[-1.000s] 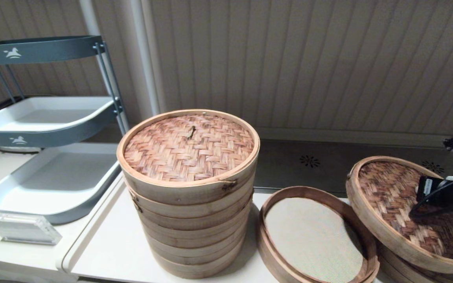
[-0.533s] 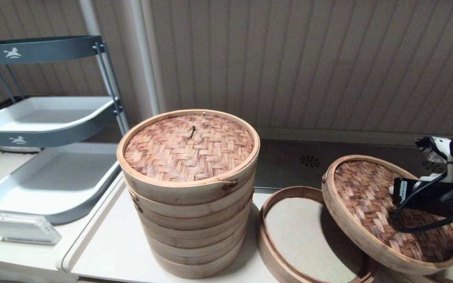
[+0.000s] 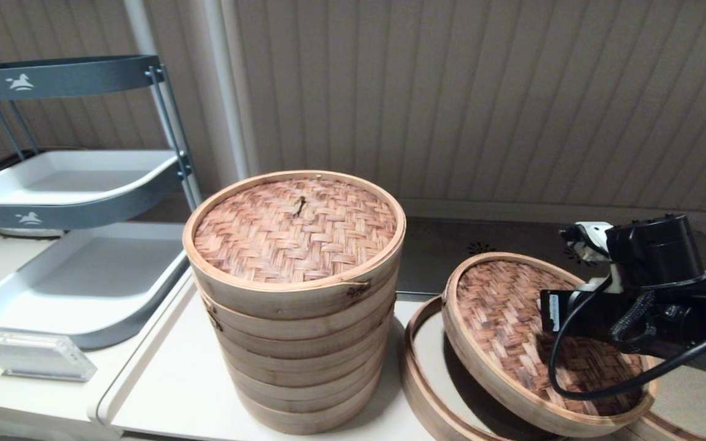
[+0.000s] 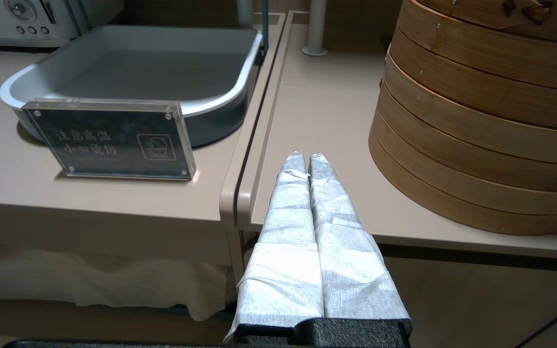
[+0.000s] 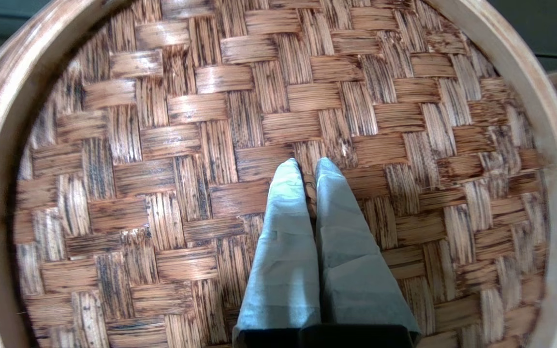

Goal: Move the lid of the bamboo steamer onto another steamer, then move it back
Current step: Put the steamer

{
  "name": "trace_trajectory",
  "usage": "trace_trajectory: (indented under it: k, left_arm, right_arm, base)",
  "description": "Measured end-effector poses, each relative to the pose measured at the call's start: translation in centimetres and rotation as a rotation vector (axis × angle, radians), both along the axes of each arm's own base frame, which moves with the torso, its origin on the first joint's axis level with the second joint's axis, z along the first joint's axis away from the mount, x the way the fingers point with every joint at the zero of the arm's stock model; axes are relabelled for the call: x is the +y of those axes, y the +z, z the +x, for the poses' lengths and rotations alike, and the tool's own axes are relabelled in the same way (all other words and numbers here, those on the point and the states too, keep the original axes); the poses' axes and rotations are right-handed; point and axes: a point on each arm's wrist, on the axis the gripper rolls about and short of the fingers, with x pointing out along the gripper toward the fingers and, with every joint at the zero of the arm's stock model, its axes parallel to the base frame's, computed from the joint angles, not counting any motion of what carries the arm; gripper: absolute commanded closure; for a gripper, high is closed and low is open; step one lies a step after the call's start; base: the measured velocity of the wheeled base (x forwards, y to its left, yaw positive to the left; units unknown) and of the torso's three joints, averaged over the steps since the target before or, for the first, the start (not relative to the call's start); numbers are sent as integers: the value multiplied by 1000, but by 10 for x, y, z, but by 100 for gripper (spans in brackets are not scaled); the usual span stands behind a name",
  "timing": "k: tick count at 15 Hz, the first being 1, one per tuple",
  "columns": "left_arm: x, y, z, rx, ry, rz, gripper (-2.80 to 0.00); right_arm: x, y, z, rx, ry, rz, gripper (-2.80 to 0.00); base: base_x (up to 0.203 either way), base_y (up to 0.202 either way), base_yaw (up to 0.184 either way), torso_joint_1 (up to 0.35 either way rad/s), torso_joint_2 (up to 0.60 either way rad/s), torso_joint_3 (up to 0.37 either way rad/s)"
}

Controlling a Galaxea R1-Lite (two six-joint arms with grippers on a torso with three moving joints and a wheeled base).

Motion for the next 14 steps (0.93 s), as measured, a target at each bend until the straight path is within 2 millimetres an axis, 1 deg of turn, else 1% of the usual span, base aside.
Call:
trace_trajectory:
  k: [3,8,14]
  left_arm:
    - [0,0,0,0,0,0,0]
    - [0,0,0,1,0,0,0]
    - [0,0,0,0,1,0,0]
  right_arm:
    - [14,-7,4,23,38,-15,0]
    - [30,-15,5,42,75,-40,0]
    - [40,-19,2,56,102,-42,0]
  base:
    - [0,0,0,0,0,0]
    - [0,0,0,0,0,0]
    - [0,0,0,0,0,0]
